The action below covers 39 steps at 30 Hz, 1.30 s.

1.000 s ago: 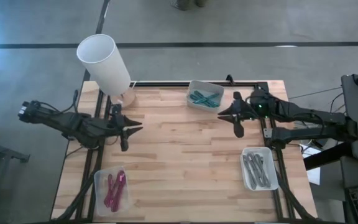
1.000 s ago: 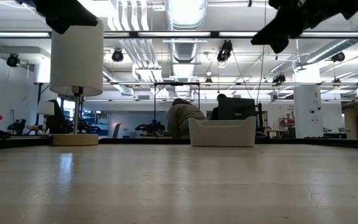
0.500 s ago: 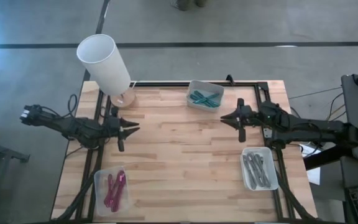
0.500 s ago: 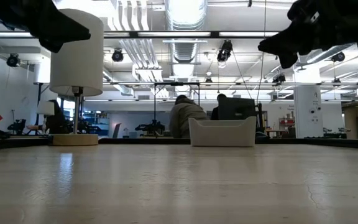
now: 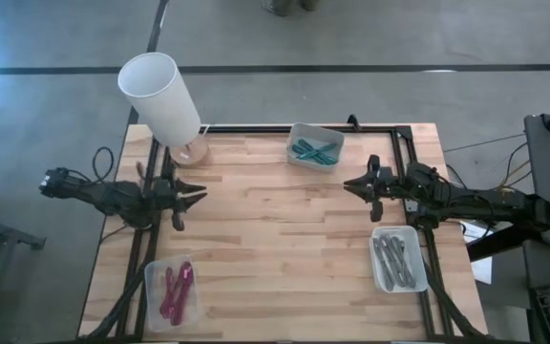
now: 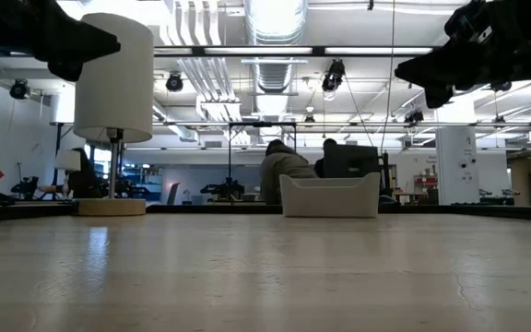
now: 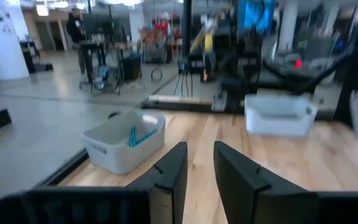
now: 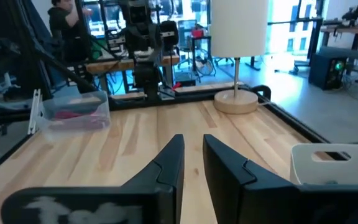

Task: Pick & Place USB Port
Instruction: Return to Home Position

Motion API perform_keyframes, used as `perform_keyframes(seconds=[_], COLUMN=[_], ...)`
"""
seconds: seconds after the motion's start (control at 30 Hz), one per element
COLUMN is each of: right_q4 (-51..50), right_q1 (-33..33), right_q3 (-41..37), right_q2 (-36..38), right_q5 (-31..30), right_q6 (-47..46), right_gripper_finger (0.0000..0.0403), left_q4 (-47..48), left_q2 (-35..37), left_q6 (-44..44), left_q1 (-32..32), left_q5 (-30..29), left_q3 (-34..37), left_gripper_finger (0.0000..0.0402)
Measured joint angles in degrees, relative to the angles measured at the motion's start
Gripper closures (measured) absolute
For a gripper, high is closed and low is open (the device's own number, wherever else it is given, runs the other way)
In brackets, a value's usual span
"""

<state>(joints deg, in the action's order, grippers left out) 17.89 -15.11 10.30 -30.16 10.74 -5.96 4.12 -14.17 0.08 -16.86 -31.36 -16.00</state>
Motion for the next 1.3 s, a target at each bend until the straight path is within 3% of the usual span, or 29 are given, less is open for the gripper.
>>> perform_keyframes(seconds=[0.23,0.37,0.57,1.13,1.3], right_q4=[-1.0,-1.0,-1.0,-1.2,-1.7], right_q1=[0.0,0.0,0.0,0.0,0.0], right_q3=[-1.2,-2.3,-4.5,-9.8,-9.8], right_q2=[3.9,5.1,6.3,15.7,17.6], right_q5=[3.1,7.1,7.8,10.0,10.4], right_q6=[0.5,0.4,0.6,2.0,4.2], right_gripper_finger=[0.0349,0.0349,0.0349,0.0349,0.0349], left_q4=[-1.4,-6.4,-15.8,-12.9,-10.3], left_q2=[6.5,9.4,12.1,12.7,12.7], left_q6=[0.6,1.9,4.7,4.3,2.1], left_q1=[0.0,0.0,0.2,1.8,2.7], left_q5=[2.0,3.4,3.5,2.6,-1.2], left_q3=[4.9,9.1,15.1,15.5,15.5], left_gripper_finger=[0.0312,0.0312,0.0312,0.0312,0.0312])
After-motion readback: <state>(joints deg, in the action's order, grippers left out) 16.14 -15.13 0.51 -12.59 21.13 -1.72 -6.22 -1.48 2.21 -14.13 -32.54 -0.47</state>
